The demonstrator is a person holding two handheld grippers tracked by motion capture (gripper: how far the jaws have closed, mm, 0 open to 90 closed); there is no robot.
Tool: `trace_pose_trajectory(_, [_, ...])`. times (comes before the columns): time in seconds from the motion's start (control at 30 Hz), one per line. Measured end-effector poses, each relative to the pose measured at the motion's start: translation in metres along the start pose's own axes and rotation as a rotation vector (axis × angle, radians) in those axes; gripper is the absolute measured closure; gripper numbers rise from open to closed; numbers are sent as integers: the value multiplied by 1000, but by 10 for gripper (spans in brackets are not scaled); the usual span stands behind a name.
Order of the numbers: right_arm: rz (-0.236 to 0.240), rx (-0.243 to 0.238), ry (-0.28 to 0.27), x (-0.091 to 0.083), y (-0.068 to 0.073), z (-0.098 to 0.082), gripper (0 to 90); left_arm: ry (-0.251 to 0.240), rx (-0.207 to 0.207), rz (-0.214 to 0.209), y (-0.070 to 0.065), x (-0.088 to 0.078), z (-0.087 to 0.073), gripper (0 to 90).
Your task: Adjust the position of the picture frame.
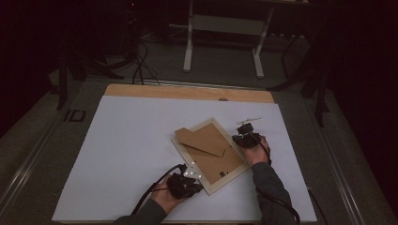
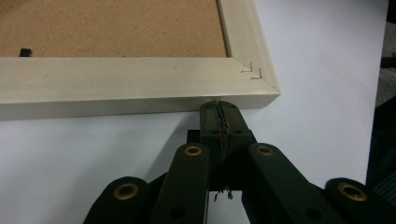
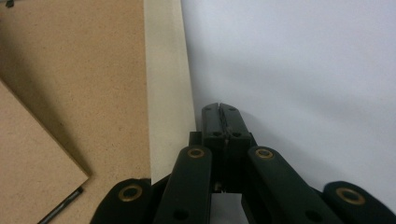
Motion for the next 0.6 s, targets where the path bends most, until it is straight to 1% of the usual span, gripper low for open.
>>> trace_pose_trajectory(0.13, [15,-6,0,1,3,2,900,-2,3,-12,-3,0,-1,900])
trace_pose_trajectory(0.27, [17,-24,5,1,4,2,900,-8,-9,-41,-2,0,-1,899])
trace_pose_trajectory(0.33, [17,-34,-4,-1,3,0,900,-4,1,-31,0,-2,-2,899])
trace_pose_trajectory(0.4, [31,-27,-17,-6,2,-3,900,0,6,-18,3,-4,-5,899])
trace_pose_trajectory(0.43, [30,-26,-16,-8,1,-5,900,2,2,-14,6,-6,-6,899])
trace_pose_trajectory(0.53, [41,-29,-23,-16,0,-13,900,1,-33,6,20,-14,-11,899])
trace_pose_trajectory(0.57, [42,-30,-24,-19,-1,-16,900,-18,-54,12,26,-19,-12,898])
trace_pose_trajectory(0.6, [44,-30,-29,-23,-1,-19,900,-28,-64,18,30,-22,-12,897])
Point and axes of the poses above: each handheld gripper's, and its own axes: x roughly forward along the jaws, z roughly out of its top, y roughly to its left, the point moved 9 cm from there along x, roughly forward along the jaws, and after that the axes turned 9 degrees about y, right-handed, at the moved point
